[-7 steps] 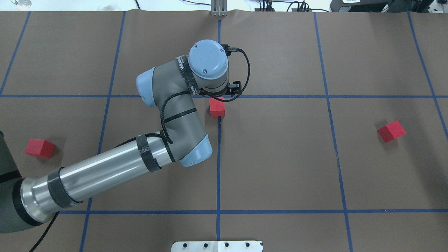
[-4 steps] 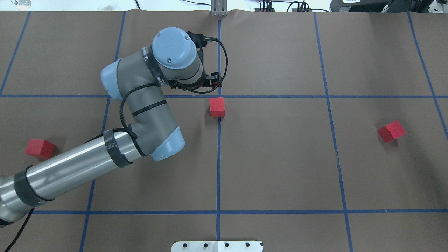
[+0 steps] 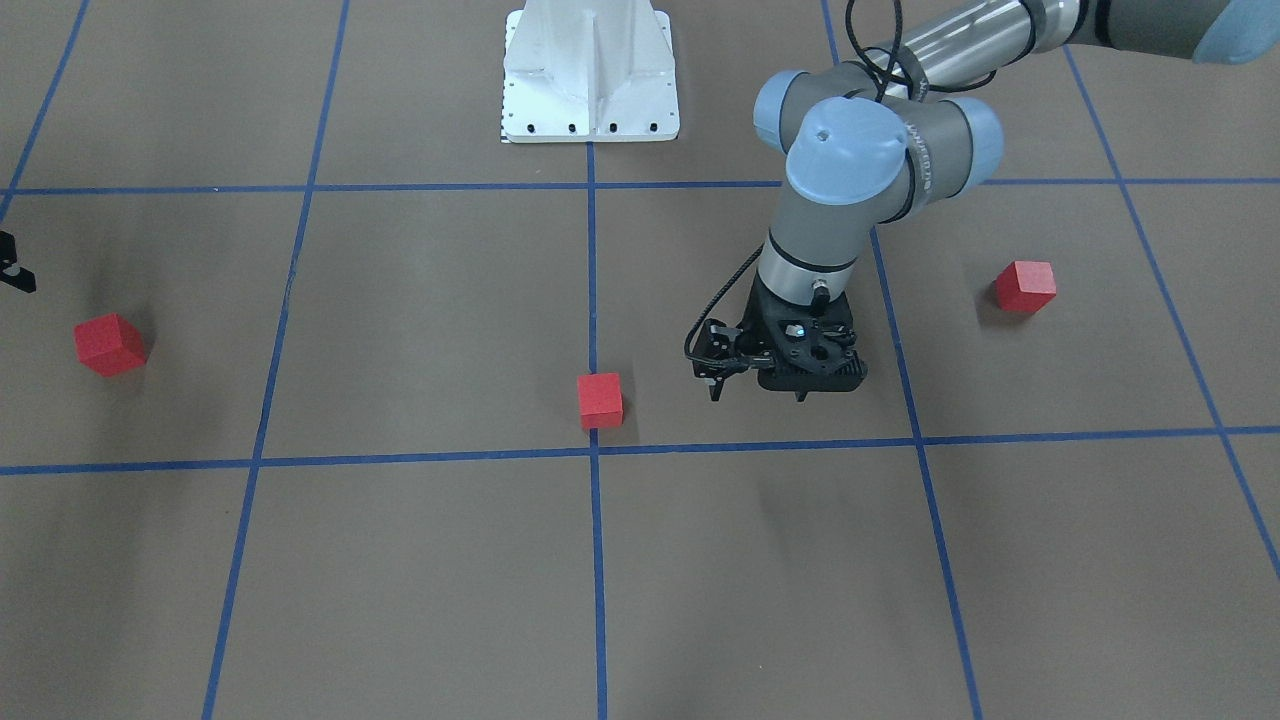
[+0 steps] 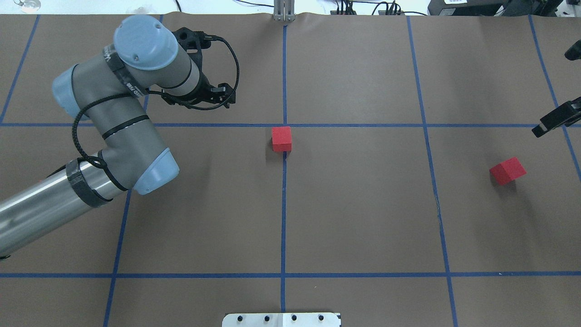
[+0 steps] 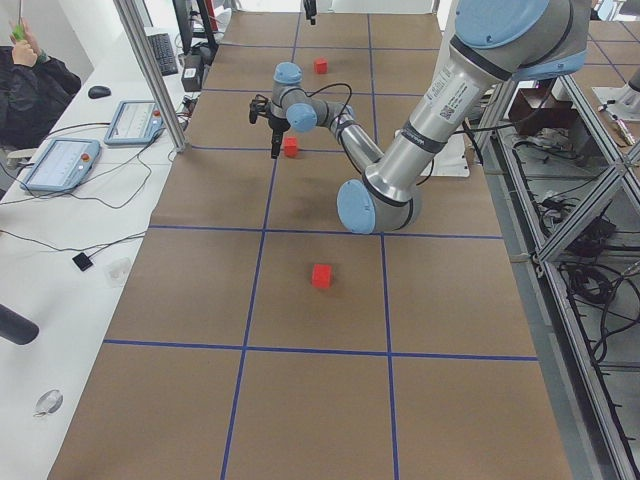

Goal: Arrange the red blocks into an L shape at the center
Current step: 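Raise the left gripper away while the right gripper moves to the far red cube, then grasp the red cube with the right gripper and lift it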

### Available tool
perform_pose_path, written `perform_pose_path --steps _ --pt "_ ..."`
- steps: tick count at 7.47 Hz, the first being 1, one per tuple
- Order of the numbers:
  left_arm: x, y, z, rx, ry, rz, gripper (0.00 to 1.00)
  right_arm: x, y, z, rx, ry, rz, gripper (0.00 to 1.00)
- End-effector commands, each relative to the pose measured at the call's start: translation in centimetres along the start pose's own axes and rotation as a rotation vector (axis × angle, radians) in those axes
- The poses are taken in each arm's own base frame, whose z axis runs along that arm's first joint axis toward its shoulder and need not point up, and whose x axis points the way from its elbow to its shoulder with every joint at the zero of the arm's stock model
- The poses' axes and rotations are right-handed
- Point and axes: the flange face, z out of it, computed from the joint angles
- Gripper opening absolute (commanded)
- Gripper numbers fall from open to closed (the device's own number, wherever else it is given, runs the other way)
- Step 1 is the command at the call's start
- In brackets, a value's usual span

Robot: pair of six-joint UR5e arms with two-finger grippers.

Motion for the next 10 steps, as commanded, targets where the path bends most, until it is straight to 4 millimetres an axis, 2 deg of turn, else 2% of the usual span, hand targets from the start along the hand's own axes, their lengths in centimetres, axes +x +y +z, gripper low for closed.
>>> perform_pose_path --steps 1,2,3,6,10 --pt "-2.3 -0.1 -0.1 0.003 -0.016 0.025 0.99 1.1 0.0 5.1 0.002 0.06 -0.091 0.99" --pt "-2.3 -0.1 -0.1 0.003 -0.015 0.025 0.99 0.5 -0.3 7.0 0.032 0.045 -0.1 0.99" --pt "-2.3 0.0 0.0 0.002 -0.015 0.026 0.99 -1.0 -0.3 8.9 0.008 0.036 -0.07 0.99" --pt "-2.3 0.0 0.0 0.004 -0.014 0.027 0.99 -0.1 1.1 10.6 -0.03 0.058 -0.06 0.99" --pt "-2.3 0.0 0.1 0.005 -0.013 0.027 0.99 0.0 2.2 14.8 -0.109 0.077 -0.061 0.99"
